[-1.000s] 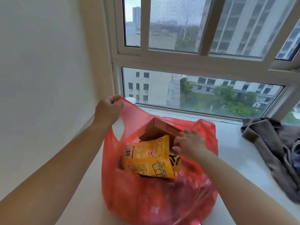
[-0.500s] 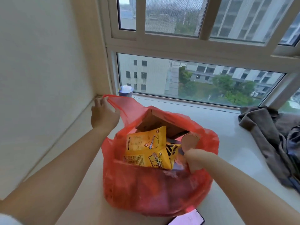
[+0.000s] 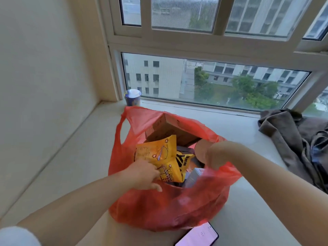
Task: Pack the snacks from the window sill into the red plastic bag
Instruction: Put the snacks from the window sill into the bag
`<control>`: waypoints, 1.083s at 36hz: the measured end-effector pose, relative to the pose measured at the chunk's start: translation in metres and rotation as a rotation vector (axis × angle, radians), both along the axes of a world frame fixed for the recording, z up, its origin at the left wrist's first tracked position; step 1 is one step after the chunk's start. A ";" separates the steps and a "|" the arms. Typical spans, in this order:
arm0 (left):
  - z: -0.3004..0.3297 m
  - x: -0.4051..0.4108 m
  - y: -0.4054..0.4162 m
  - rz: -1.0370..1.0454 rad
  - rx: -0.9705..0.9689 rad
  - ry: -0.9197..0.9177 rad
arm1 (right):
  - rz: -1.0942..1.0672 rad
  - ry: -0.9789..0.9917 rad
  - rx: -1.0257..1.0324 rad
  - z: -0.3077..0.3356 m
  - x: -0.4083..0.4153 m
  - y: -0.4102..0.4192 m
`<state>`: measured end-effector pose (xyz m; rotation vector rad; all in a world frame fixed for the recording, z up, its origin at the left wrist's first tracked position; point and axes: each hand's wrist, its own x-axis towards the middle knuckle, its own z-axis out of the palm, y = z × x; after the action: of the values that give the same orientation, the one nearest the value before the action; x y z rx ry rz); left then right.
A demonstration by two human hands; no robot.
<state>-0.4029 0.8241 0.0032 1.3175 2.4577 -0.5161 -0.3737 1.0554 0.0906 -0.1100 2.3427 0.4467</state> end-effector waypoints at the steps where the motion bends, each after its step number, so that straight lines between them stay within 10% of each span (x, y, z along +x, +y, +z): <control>1: -0.004 0.003 -0.004 0.044 -0.040 -0.011 | 0.020 0.163 0.040 -0.006 -0.001 0.001; 4: -0.008 0.012 -0.014 0.146 -0.119 -0.110 | 0.121 0.485 -0.051 -0.020 -0.005 -0.002; 14: 0.062 0.050 0.006 0.102 -0.208 -0.738 | 0.030 0.471 -0.398 -0.035 -0.026 -0.011; 20: 0.113 0.020 0.057 0.185 0.350 -0.144 | -0.107 0.655 -0.540 -0.023 -0.053 -0.007; 24: 0.126 -0.023 0.080 0.236 0.275 0.384 | -0.165 0.820 -0.577 -0.019 -0.075 -0.003; 31: 0.090 -0.103 0.051 0.419 -0.024 0.522 | -0.161 0.780 -0.574 -0.023 -0.117 -0.003; 39: 0.039 -0.163 -0.008 0.672 0.302 0.236 | -0.243 0.664 -0.615 -0.051 -0.185 -0.043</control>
<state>-0.5654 0.8162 0.0421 0.4494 3.0384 -0.1335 -0.5590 1.0122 0.0393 0.0458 3.0209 -0.4421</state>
